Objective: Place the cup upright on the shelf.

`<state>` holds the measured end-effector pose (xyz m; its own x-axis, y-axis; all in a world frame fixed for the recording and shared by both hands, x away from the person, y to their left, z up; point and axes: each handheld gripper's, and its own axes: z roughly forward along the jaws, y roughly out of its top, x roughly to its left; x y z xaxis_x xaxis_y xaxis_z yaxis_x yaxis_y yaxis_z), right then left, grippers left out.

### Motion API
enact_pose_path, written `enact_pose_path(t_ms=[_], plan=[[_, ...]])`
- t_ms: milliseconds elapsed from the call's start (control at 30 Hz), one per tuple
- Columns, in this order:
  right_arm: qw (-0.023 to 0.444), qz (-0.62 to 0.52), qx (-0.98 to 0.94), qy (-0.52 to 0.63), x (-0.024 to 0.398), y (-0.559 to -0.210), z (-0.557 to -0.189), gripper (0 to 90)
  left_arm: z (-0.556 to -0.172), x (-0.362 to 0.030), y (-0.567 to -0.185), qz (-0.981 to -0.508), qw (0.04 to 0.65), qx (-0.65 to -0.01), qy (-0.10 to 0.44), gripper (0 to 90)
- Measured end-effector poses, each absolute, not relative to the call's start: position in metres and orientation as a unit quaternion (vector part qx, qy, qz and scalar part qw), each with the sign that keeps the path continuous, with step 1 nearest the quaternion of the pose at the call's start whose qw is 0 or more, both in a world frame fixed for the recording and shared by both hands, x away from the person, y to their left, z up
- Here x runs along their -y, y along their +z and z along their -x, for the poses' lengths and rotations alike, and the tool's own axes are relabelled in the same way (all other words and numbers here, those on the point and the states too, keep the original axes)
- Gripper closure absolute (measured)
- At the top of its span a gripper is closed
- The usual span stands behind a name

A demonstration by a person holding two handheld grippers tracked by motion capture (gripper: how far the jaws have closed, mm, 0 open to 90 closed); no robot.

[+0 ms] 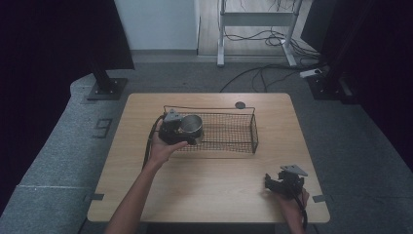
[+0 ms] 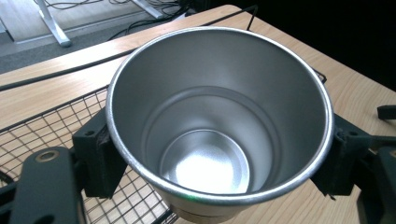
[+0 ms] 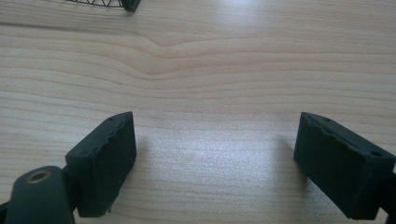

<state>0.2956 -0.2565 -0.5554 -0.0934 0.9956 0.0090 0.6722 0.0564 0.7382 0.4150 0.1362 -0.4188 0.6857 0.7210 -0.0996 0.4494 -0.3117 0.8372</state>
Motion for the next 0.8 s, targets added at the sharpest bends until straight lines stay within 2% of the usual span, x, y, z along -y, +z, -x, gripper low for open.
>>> enact_pose_path(t_ms=[800], plan=[[0.269, -0.617, -0.675, 0.302, 0.256, -0.555, -0.296, 12.7, -0.437, -0.124, -0.406, -0.802, 0.446, -0.371, 0.141, 18.9]])
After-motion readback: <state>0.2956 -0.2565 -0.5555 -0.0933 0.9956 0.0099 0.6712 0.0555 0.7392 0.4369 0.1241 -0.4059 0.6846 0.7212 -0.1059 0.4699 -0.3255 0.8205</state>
